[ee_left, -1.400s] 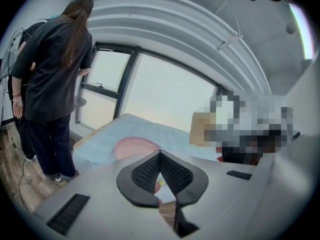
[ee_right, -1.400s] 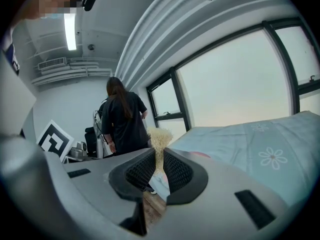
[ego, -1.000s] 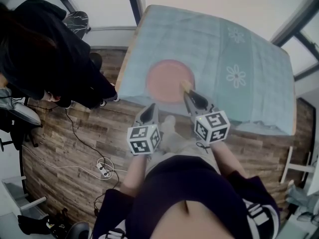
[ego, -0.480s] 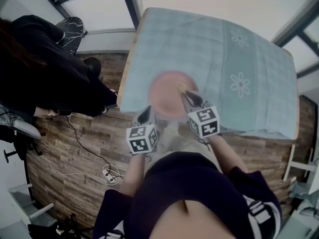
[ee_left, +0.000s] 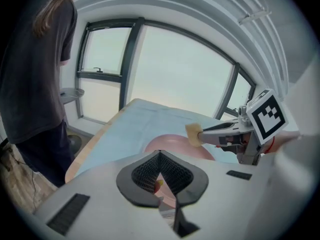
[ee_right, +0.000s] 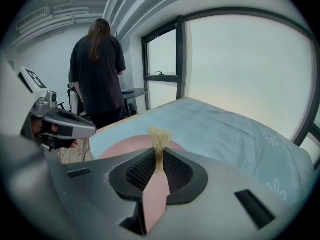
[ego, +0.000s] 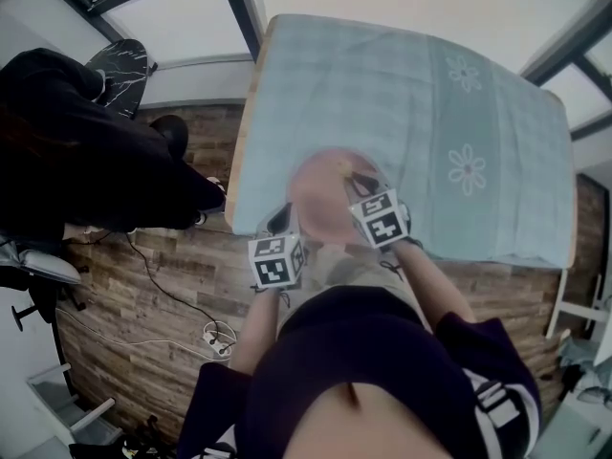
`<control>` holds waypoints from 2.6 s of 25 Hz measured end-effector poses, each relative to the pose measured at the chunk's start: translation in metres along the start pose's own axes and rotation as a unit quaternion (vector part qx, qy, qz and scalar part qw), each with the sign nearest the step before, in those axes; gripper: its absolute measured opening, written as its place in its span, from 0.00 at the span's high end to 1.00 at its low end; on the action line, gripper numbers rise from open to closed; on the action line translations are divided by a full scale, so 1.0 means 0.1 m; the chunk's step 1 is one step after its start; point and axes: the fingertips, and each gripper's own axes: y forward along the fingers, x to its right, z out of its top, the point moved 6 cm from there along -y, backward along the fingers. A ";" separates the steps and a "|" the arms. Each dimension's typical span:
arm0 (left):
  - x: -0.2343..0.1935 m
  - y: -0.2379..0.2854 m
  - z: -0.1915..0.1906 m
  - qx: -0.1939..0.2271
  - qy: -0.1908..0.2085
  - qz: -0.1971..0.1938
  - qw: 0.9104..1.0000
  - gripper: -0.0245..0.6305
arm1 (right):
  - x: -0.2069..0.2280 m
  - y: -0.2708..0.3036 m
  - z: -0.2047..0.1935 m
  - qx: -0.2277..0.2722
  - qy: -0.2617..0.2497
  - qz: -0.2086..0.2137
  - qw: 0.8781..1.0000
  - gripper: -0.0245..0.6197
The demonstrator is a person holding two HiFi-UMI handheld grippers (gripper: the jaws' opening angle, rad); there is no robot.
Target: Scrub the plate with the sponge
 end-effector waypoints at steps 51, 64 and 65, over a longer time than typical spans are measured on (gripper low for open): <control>-0.16 0.16 -0.14 -0.038 -0.028 0.021 0.999 0.96 | -0.60 0.69 -0.22 -0.158 -0.146 0.071 0.974 0.88; -0.04 -0.06 -0.34 -0.035 -0.032 0.034 0.998 0.96 | -0.91 0.47 -0.44 -0.151 -0.155 0.107 0.970 0.88; -0.03 -0.09 -0.36 -0.034 -0.033 0.034 0.998 0.96 | -0.94 0.45 -0.45 -0.151 -0.155 0.110 0.970 0.88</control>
